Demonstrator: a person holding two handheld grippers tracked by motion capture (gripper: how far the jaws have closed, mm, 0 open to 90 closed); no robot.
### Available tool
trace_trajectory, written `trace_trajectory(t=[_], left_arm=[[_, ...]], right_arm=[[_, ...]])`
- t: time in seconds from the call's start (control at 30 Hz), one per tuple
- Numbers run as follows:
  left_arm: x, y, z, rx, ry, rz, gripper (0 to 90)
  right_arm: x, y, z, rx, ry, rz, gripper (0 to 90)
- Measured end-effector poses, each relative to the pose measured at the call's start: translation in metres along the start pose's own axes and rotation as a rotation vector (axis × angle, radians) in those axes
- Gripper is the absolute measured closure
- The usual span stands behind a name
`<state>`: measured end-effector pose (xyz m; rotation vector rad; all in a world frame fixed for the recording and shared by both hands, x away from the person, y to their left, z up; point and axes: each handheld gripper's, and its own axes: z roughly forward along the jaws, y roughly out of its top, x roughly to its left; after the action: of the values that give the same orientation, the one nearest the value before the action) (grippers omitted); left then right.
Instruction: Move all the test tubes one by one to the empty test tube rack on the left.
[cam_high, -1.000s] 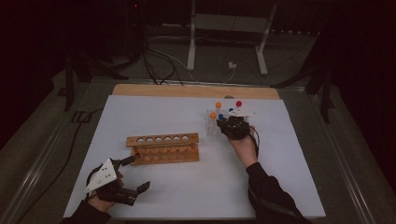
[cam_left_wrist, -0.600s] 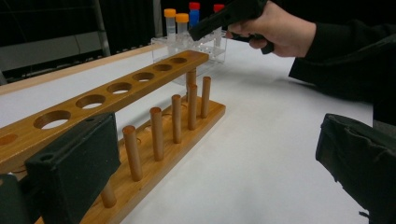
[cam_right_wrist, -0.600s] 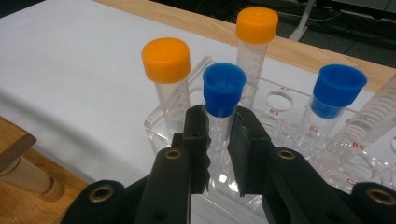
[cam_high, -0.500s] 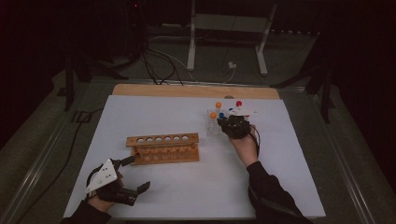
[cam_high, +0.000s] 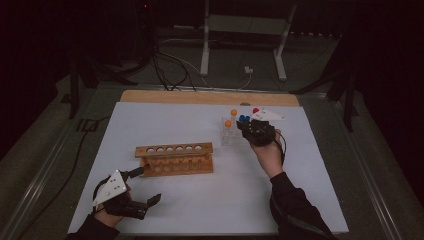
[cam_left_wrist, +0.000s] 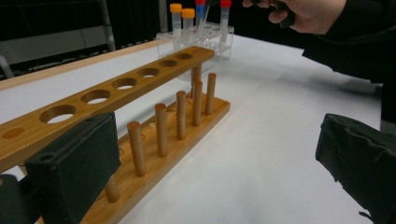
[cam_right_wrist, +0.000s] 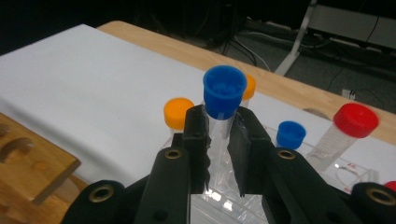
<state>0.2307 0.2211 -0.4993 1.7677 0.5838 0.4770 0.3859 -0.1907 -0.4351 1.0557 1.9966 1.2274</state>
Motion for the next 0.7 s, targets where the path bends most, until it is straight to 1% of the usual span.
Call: trace_trajectory(t=[0.07, 0.1, 0.2, 0.23, 0.33, 0.37, 0.43, 0.5, 0.53, 0.6, 0.67, 0.7], left_arm=[[0.000, 0.001, 0.000, -0.006, -0.001, -0.006, 0.5], [-0.001, 0.001, 0.000, -0.004, -0.014, -0.005, 0.5], [-0.003, 0.002, 0.002, 0.003, -0.019, 0.010, 0.5], [-0.004, 0.002, 0.002, 0.003, -0.020, 0.016, 0.5], [-0.006, 0.003, 0.004, 0.008, -0.025, 0.023, 0.5], [-0.006, 0.003, 0.004, 0.013, -0.026, 0.024, 0.5], [-0.007, 0.004, 0.006, 0.016, -0.029, 0.030, 0.5], [-0.008, 0.006, 0.007, 0.007, -0.031, 0.034, 0.5], [-0.008, 0.007, 0.008, 0.006, -0.035, 0.030, 0.5], [-0.009, 0.010, 0.009, 0.008, -0.044, 0.020, 0.5], [-0.011, 0.014, 0.011, 0.019, -0.062, 0.006, 0.5], [-0.012, 0.015, 0.011, 0.023, -0.062, 0.005, 0.5]], right_arm=[[0.001, 0.001, -0.003, -0.003, -0.001, -0.007, 77.7], [0.001, 0.000, -0.008, -0.009, 0.003, -0.003, 77.6], [0.002, -0.002, -0.012, -0.010, 0.011, 0.000, 77.6], [0.003, -0.005, -0.016, -0.013, 0.009, -0.008, 77.6], [0.003, -0.007, -0.020, -0.013, 0.011, -0.012, 77.7], [0.004, -0.010, -0.024, -0.006, 0.021, -0.013, 77.6], [0.006, -0.013, -0.026, 0.002, 0.025, -0.023, 77.7], [0.009, -0.016, -0.029, 0.012, 0.038, -0.031, 77.6], [0.009, -0.016, -0.029, 0.012, 0.038, -0.031, 77.6], [0.014, -0.021, -0.033, 0.025, 0.047, -0.047, 77.7], [0.015, -0.022, -0.035, 0.029, 0.051, -0.050, 77.6], [0.017, -0.024, -0.036, 0.037, 0.058, -0.055, 77.7]])
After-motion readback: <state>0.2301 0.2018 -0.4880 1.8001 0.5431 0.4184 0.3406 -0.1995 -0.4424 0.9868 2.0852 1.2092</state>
